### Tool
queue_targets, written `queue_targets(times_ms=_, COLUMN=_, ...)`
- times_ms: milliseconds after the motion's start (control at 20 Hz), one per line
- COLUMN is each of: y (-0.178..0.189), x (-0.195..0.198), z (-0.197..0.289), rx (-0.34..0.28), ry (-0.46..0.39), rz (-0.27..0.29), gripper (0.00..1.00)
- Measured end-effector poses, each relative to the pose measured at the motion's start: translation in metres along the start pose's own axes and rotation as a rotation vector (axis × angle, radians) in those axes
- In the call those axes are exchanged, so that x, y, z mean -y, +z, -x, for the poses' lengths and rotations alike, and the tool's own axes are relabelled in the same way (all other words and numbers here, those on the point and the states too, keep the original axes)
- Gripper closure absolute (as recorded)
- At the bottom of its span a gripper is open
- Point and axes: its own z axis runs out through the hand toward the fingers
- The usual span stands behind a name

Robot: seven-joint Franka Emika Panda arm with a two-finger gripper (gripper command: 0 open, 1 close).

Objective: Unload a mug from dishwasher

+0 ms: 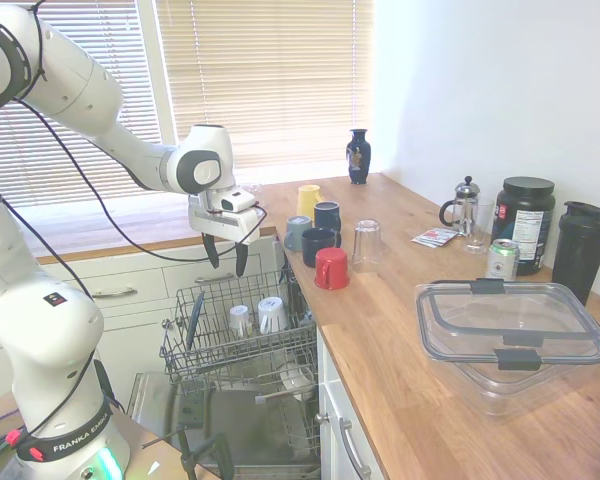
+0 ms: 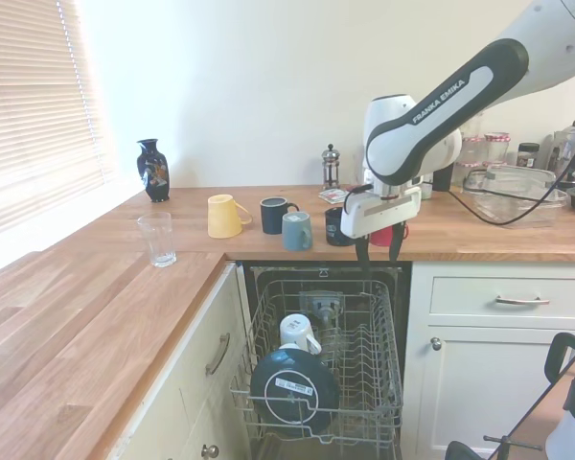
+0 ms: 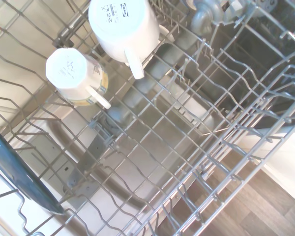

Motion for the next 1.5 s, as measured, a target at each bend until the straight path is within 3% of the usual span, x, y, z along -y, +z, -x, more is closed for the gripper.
queue_targets(times_ms=200, y=0.007, x=0.007, z=0.003, rx=-0.017, ry=-0.015, rz=-0.01, gripper=0.0)
queue_targets(times_ms=550, y=0.063, x=0.036, z=0.029, rx=-0.046, ry=-0.072, rz=0.003, gripper=0.0)
queue_targets(times_ms=950, y=0.111, x=0.069, z=0.023, rx=-0.076, ry=-0.144, rz=0.027, gripper=0.0)
queue_targets(times_ms=1500, y=0.183, x=0.104, z=0.011, rx=-0.105, ry=-0.123, rz=-0.004, gripper=0.0)
